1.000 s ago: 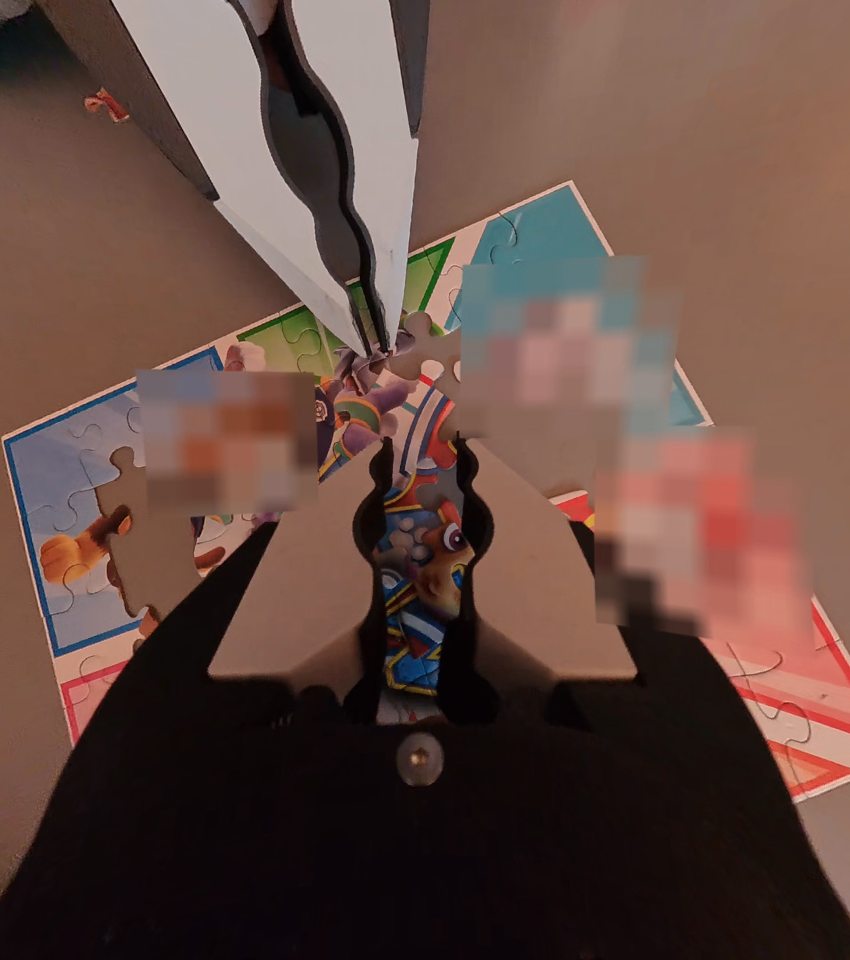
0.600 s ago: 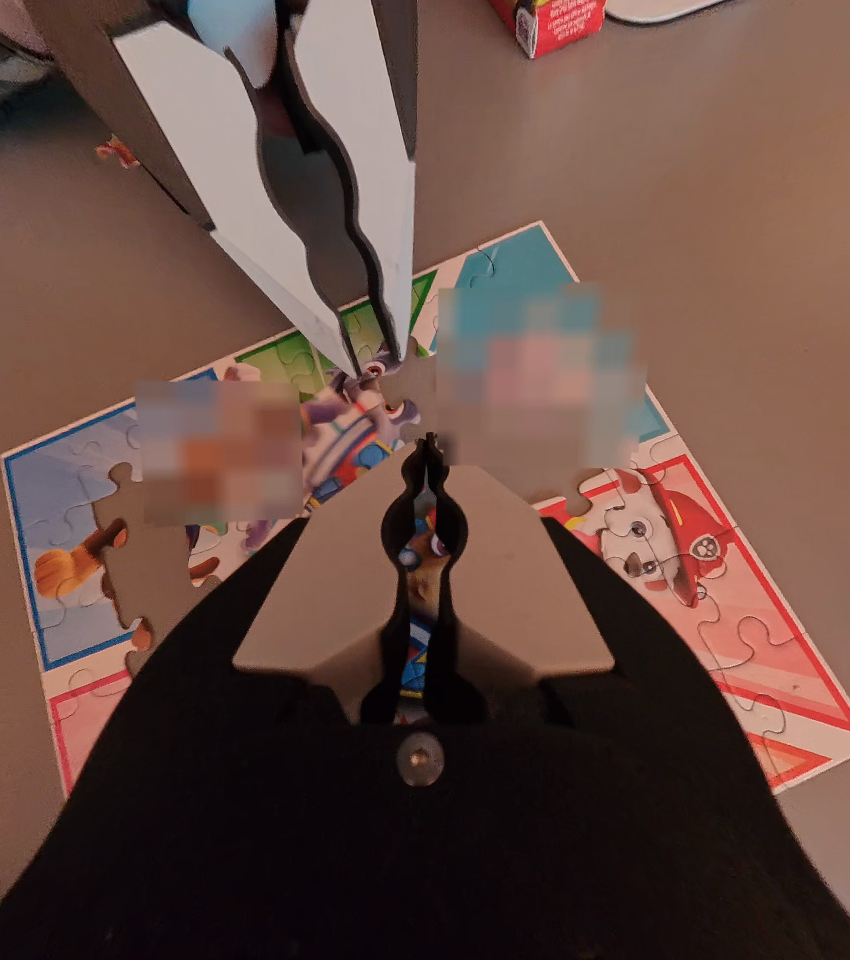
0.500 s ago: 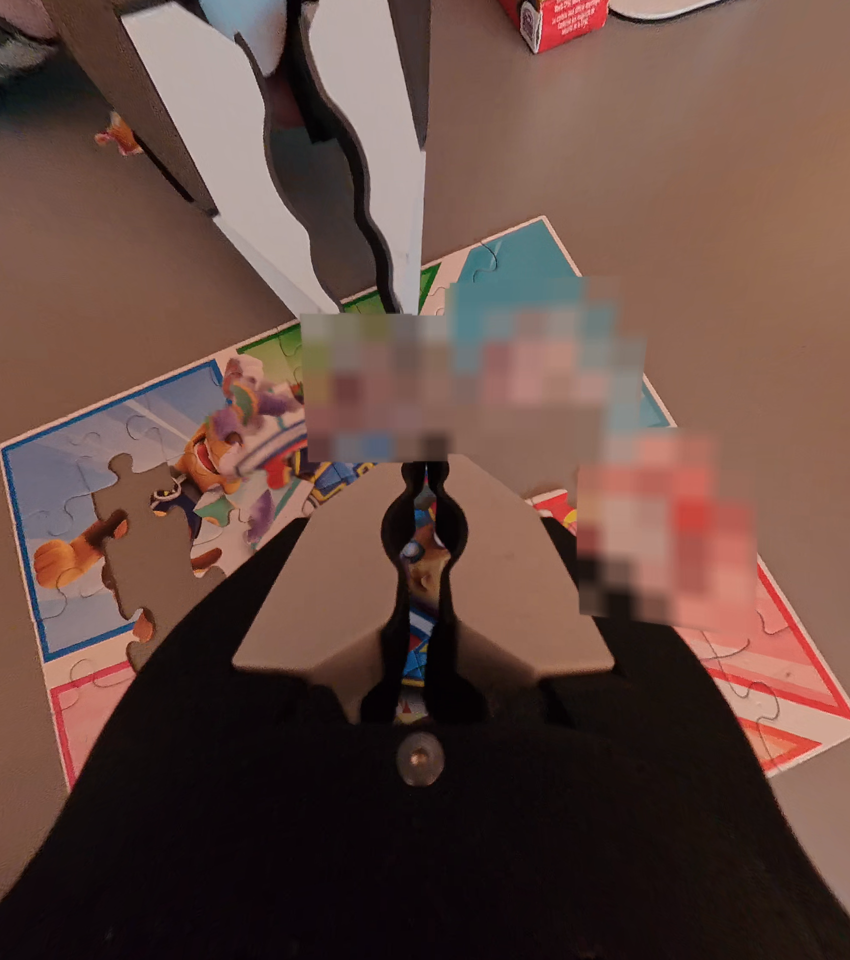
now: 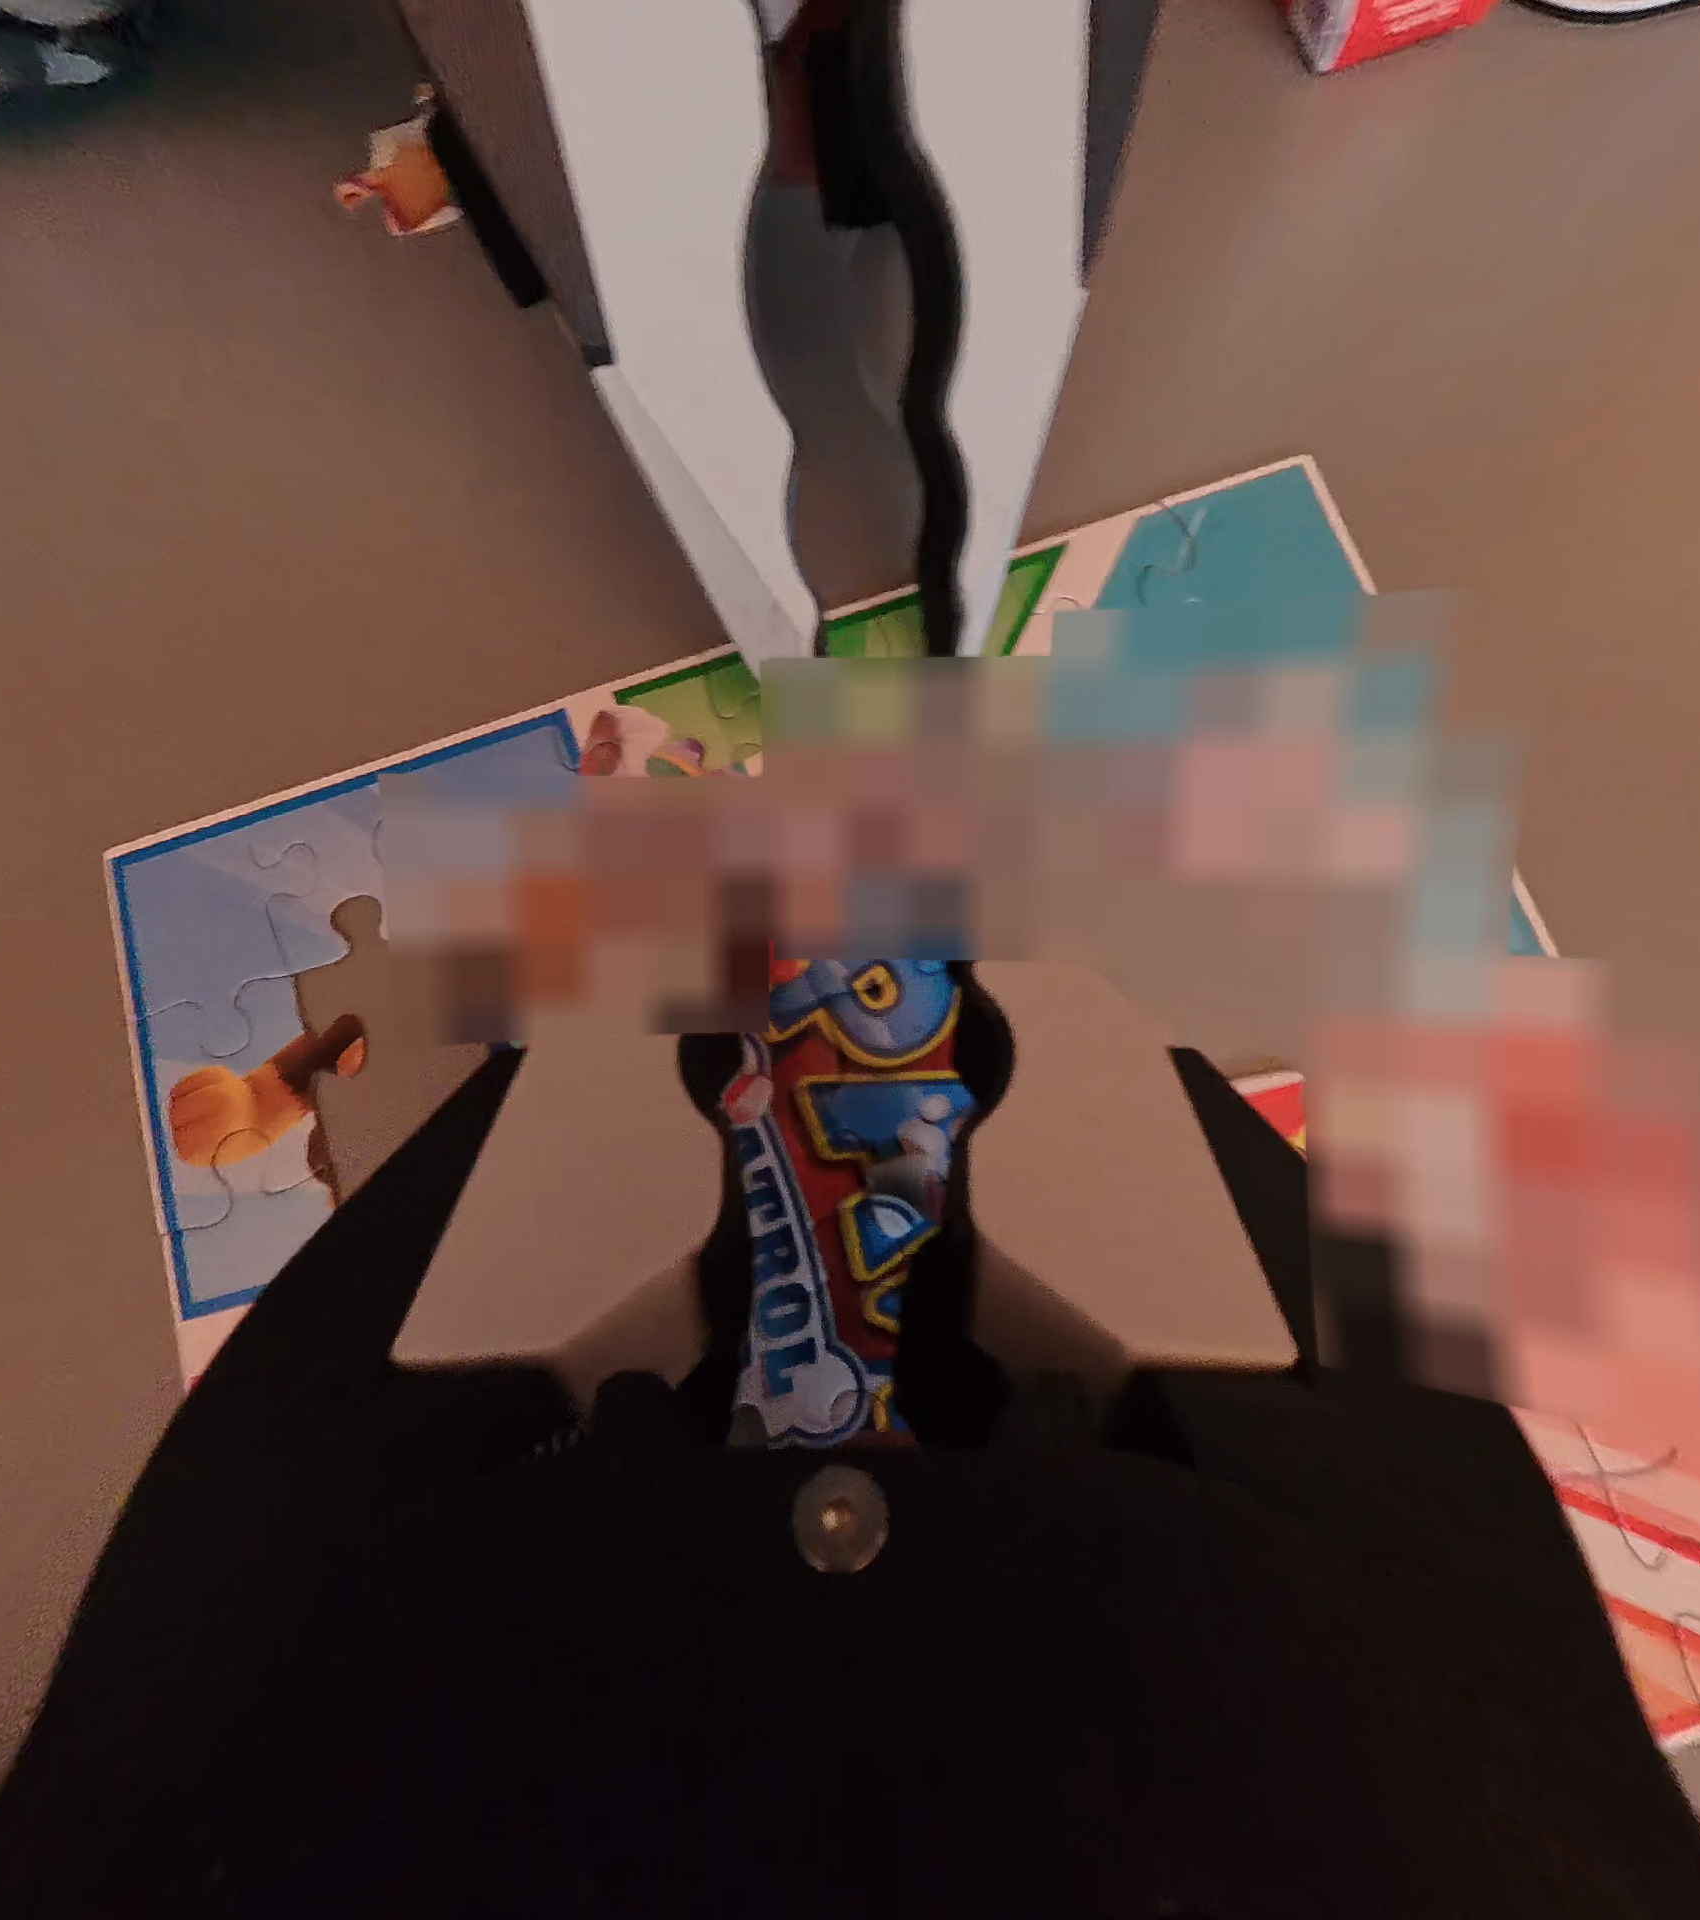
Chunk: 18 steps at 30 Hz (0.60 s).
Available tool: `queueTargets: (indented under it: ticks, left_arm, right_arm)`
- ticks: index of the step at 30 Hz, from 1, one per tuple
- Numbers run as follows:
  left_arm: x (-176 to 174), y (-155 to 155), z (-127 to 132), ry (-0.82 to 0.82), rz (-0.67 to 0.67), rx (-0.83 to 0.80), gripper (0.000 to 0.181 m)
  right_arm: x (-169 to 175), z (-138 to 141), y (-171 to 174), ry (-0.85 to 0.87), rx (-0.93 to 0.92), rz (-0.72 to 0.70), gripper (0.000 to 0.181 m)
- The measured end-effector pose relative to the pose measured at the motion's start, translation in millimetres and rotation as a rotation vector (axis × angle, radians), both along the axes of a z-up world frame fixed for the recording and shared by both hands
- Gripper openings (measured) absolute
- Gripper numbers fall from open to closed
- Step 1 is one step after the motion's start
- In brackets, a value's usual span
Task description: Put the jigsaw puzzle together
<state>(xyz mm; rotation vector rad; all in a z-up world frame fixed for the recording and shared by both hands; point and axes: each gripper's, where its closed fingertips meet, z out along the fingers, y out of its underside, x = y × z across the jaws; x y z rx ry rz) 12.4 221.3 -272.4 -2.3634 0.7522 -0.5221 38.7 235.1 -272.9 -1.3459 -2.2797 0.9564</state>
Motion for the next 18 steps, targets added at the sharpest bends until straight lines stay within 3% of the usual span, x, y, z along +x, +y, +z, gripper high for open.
queueTargets:
  ticks: [1, 9, 15, 18]
  left_arm:
    - [0, 0, 0, -0.006, 0.002, -0.003, 0.023]
    - [4, 3, 0, 0.008, -0.003, 0.017, 0.025]
    - [11, 11, -3, 0.073, 0.003, 0.061, 0.023]
    - [12, 11, -3, 0.073, 0.0, 0.057, 0.023]
  right_arm:
    - [0, 0, 4, 0.001, -0.006, -0.017, 0.025]
    - [-6, 0, 28, 0.021, 0.013, -0.123, 0.0]
    - [-6, -3, 32, 0.011, 0.003, -0.141, 0.0]
    - [1, 0, 27, 0.001, -0.018, -0.108, 0.02]
